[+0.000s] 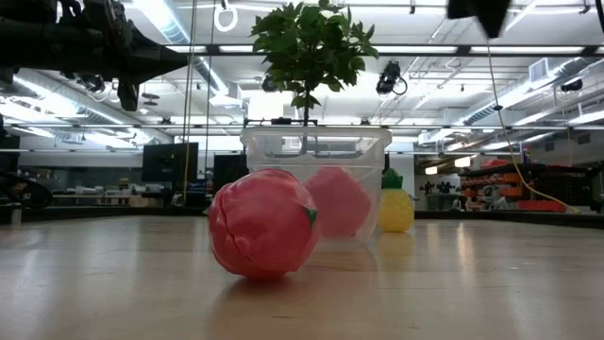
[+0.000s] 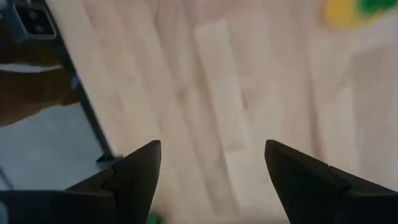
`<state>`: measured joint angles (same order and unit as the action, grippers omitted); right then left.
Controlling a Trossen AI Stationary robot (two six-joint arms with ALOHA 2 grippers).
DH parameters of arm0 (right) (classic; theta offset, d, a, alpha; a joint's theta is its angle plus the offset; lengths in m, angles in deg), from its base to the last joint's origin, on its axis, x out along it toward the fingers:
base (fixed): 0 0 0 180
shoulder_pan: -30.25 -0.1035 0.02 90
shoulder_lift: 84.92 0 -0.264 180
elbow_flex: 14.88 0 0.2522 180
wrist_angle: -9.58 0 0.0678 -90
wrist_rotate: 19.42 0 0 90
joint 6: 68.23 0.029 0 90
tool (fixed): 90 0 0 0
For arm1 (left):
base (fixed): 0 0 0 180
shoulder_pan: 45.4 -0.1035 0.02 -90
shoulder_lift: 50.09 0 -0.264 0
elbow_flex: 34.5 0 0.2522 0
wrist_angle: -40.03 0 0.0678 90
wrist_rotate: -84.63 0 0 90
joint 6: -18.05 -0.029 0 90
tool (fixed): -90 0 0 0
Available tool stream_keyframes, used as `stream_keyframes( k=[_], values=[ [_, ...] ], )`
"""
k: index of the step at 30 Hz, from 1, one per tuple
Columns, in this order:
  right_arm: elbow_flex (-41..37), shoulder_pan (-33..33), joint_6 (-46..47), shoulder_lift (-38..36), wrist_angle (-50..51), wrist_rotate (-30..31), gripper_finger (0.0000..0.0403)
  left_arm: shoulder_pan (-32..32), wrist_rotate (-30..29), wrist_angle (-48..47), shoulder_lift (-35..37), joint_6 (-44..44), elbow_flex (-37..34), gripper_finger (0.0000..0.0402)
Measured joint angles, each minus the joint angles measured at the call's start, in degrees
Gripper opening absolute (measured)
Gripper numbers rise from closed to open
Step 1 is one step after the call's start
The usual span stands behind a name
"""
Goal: Pick and placing Produce into tupperware
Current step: Put the green watermelon into the transparent bin
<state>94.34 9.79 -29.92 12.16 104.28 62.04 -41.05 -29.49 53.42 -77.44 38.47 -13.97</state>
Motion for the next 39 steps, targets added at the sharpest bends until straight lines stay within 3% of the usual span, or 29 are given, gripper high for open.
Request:
stream_keyframes(
  k=[20,32,39],
  values=[
    [-9.11,-18.29,36.08,0.00,-6.97,-6.17,0.0291,0.01,0.00,0.01,0.00,0.00,0.00,0.0012],
    [-24.91,-21.31,47.05,0.07,-23.71,-24.71,0.0291,0.00,0.02,0.03,0.02,0.02,0.00,0.0027],
    [-31.75,-21.33,47.07,0.04,-29.85,-29.88,0.0291,0.01,2.75,0.03,0.02,0.04,0.00,0.0016]
  ],
)
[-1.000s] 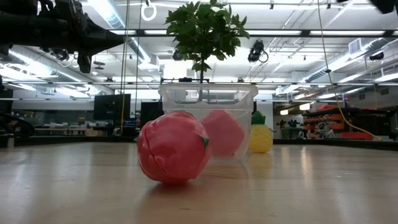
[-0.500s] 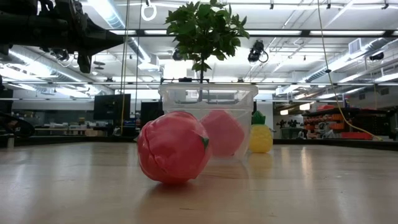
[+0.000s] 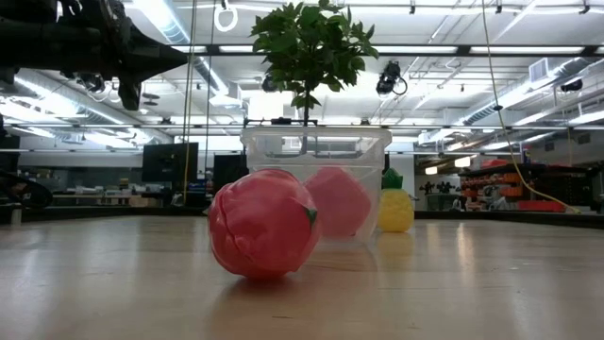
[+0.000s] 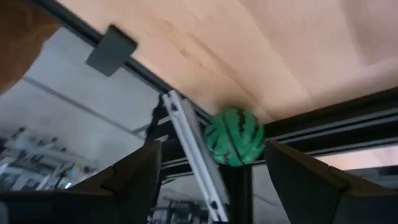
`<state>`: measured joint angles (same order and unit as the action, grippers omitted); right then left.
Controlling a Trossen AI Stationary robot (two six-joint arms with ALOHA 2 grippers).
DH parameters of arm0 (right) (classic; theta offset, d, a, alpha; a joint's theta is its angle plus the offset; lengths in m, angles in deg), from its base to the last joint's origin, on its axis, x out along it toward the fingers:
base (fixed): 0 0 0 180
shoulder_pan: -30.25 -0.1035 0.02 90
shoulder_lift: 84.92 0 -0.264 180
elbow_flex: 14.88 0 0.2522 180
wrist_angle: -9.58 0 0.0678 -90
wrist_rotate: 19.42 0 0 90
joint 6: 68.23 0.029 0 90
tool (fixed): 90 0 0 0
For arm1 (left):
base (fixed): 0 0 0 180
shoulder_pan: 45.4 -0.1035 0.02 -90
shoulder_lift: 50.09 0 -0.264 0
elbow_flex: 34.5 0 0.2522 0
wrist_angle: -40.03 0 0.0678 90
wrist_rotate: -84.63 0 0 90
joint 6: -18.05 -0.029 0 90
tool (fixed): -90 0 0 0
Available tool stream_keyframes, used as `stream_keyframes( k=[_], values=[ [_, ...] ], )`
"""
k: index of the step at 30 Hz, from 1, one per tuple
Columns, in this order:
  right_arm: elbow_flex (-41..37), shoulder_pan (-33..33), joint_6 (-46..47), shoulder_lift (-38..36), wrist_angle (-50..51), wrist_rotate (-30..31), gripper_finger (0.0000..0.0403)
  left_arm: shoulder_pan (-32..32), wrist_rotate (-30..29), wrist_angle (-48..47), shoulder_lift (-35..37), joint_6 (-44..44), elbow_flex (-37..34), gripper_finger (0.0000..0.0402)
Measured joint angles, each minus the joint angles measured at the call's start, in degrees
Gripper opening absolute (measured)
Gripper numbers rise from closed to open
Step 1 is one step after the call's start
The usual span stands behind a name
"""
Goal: Pick and placing Produce into tupperware
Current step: Put the green watermelon into the transparent bin
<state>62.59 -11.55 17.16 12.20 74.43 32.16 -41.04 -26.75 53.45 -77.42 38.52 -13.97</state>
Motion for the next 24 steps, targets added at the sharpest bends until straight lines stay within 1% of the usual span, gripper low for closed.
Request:
stream_keyframes(
  k=[5,12,16,21,24],
  values=[
    [-3.01,-0.28,1.61,0.00,-5.21,-3.33,0.0291,-0.01,1.10,-0.01,-0.02,0.00,0.00,0.0016],
    [-6.27,-2.05,3.18,0.00,-8.33,-7.67,0.0291,-0.01,1.10,-0.01,-0.01,-0.02,0.00,0.0025],
    [-7.85,-3.40,4.85,0.00,-8.76,-8.46,0.0291,0.00,1.08,-0.02,-0.02,-0.09,0.00,0.0019],
    [-9.38,-4.59,8.86,-0.02,-13.53,-9.37,0.0291,0.00,1.10,-0.01,-0.01,-0.09,0.00,0.0012],
    [-9.61,-5.29,10.86,-0.02,-14.34,-9.23,0.0291,-0.02,1.10,-0.02,-0.02,-0.09,0.00,0.0013]
  ],
)
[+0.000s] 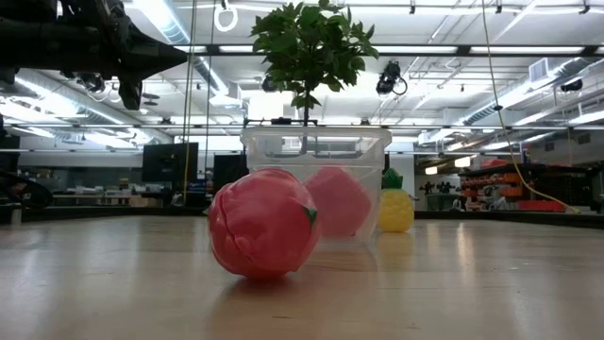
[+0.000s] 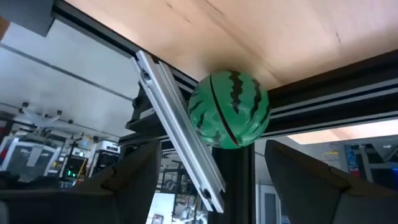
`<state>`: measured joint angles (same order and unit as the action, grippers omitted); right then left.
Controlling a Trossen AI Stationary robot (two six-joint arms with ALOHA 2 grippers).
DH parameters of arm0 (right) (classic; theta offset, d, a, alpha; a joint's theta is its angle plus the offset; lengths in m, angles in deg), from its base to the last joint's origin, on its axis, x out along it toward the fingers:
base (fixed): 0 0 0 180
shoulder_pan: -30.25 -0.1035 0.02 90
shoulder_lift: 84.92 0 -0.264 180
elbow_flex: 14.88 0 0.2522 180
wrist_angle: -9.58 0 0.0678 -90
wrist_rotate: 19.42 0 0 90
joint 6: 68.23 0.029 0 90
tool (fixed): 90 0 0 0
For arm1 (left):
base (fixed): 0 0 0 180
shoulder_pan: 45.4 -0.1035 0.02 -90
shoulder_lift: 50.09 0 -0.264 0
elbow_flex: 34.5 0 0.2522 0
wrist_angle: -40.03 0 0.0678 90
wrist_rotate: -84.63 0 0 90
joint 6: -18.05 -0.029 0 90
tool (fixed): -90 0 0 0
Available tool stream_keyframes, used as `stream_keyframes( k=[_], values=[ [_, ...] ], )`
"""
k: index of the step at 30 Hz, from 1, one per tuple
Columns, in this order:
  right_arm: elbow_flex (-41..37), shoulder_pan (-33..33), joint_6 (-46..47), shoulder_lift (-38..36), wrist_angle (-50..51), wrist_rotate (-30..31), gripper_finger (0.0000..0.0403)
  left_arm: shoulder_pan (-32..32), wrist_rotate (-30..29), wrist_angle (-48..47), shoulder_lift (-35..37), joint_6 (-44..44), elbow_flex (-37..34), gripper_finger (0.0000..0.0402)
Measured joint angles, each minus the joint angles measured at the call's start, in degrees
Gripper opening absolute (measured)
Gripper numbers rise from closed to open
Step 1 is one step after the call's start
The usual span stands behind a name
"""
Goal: Pick and placing Produce into tupperware
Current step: Put the green watermelon into the transparent bin
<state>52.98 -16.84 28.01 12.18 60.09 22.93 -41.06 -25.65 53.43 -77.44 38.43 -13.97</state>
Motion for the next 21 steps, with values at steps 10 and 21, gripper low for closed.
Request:
stream_keyframes(
  k=[10,21],
  values=[
    [0.00,-2.72,4.47,0.00,-0.39,-0.33,0.0291,0.01,0.00,0.02,0.01,-0.04,0.00,0.0027],
    [-0.02,-3.69,5.93,3.58,-3.23,-3.12,0.0291,0.00,0.00,0.02,0.02,-0.07,0.00,0.0021]
  ],
)
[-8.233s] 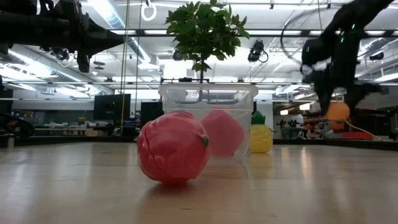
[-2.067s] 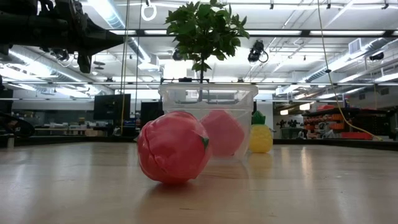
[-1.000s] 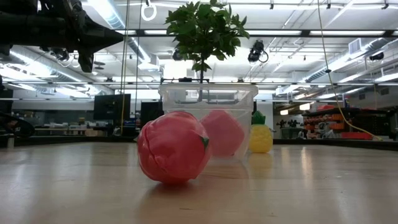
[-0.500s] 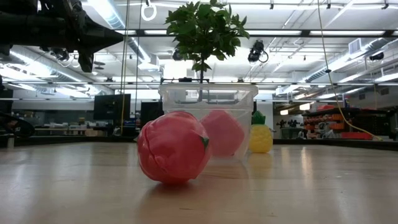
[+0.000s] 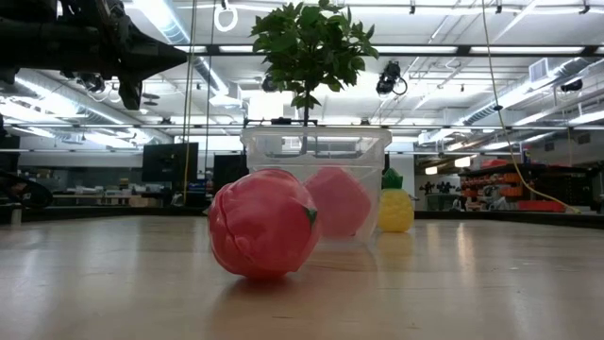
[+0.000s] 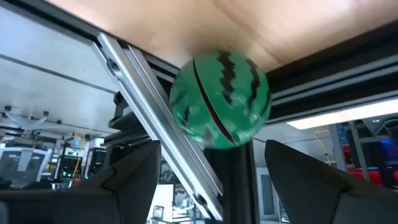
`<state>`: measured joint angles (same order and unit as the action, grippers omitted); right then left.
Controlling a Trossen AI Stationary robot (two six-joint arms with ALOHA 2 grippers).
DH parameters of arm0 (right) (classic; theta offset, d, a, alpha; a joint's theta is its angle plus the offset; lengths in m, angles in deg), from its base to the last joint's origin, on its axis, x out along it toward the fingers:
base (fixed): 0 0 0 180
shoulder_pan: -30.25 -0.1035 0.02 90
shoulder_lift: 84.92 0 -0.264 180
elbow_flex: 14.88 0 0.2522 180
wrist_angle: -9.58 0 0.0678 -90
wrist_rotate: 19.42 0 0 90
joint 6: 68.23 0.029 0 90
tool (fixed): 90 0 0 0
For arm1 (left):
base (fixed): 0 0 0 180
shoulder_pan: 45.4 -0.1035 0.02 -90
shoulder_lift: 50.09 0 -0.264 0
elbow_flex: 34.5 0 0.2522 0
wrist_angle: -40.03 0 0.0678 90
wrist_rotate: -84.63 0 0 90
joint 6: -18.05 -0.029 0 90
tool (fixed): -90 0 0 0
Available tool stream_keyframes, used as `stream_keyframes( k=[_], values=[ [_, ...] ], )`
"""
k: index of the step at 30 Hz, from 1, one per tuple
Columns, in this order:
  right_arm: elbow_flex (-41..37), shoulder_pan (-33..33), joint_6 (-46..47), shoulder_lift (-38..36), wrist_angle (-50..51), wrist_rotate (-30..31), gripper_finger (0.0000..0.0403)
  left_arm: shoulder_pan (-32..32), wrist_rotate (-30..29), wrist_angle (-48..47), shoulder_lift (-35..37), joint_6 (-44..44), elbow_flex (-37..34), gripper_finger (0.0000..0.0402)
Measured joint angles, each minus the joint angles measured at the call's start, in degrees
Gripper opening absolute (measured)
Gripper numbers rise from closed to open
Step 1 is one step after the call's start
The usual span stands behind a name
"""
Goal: Pick and placing Produce into tupperware
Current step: Put the green watermelon into the transparent bin
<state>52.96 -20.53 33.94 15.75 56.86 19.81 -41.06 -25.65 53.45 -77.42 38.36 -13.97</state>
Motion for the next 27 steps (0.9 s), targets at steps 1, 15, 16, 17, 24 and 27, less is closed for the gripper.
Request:
stream_keyframes(
  k=[1,15,16,17,24,27],
  values=[
    [0.00,0.00,0.20,0.45,-0.49,0.06,0.0291,0.00,0.00,-0.02,-0.02,0.02,0.00,0.0023],
    [-0.04,-0.08,-1.44,4.01,-1.65,0.18,0.0291,0.00,-0.02,-0.01,-0.02,-0.06,0.00,0.0018],
    [-0.04,-0.21,-1.59,4.01,-1.74,0.14,0.0291,0.00,-0.01,0.00,-0.02,-0.07,0.00,0.0017],
    [-0.04,-0.37,-1.68,4.01,-1.78,0.08,0.0291,0.00,-0.01,-0.02,-0.02,-0.07,0.00,0.0016],
    [-0.04,-3.01,-1.21,4.01,-2.38,-0.83,0.0291,0.01,-0.01,0.00,-0.02,-0.07,0.00,0.0025],
    [-0.04,-3.78,-0.10,4.01,-3.06,-0.97,0.0291,0.01,-0.01,-0.01,-0.02,-0.07,0.00,0.0029]
  ],
)
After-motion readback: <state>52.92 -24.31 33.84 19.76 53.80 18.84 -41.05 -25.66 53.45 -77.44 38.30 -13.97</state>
